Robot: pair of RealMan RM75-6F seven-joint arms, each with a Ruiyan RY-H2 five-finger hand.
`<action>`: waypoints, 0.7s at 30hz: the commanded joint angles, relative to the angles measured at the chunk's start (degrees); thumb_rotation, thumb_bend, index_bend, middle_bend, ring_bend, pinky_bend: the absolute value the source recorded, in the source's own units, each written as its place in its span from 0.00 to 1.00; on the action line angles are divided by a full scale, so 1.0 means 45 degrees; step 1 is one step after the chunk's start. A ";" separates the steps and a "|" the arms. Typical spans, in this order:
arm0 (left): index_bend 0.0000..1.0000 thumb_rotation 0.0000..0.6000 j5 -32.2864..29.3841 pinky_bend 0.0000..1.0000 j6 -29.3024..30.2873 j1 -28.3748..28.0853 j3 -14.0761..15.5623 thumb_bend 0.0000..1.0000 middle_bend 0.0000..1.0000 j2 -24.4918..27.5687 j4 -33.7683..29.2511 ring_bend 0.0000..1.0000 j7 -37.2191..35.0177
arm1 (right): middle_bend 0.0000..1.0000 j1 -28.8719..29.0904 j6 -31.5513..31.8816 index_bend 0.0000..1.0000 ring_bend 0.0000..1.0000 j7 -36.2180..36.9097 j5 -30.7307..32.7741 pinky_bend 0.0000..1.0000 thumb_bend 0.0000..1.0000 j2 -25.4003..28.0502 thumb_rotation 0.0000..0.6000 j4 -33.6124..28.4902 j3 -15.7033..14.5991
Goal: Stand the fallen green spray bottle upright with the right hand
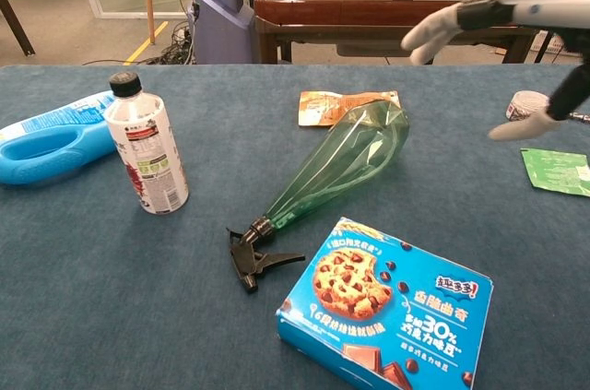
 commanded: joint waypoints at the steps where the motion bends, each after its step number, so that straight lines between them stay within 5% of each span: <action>1: 0.07 1.00 -0.0009 0.02 0.0030 0.0033 0.0006 0.26 0.00 -0.0016 0.0018 0.06 -0.0010 | 0.19 0.1413 -0.1304 0.15 0.04 -0.1167 0.0951 0.02 0.17 -0.1151 1.00 0.1160 0.0442; 21: 0.07 1.00 -0.0258 0.02 0.0255 0.0368 0.0000 0.26 0.00 -0.0057 0.0229 0.06 -0.0217 | 0.15 0.4898 -0.2610 0.18 0.04 -0.4712 0.1048 0.02 0.12 -0.5385 1.00 0.5313 -0.0262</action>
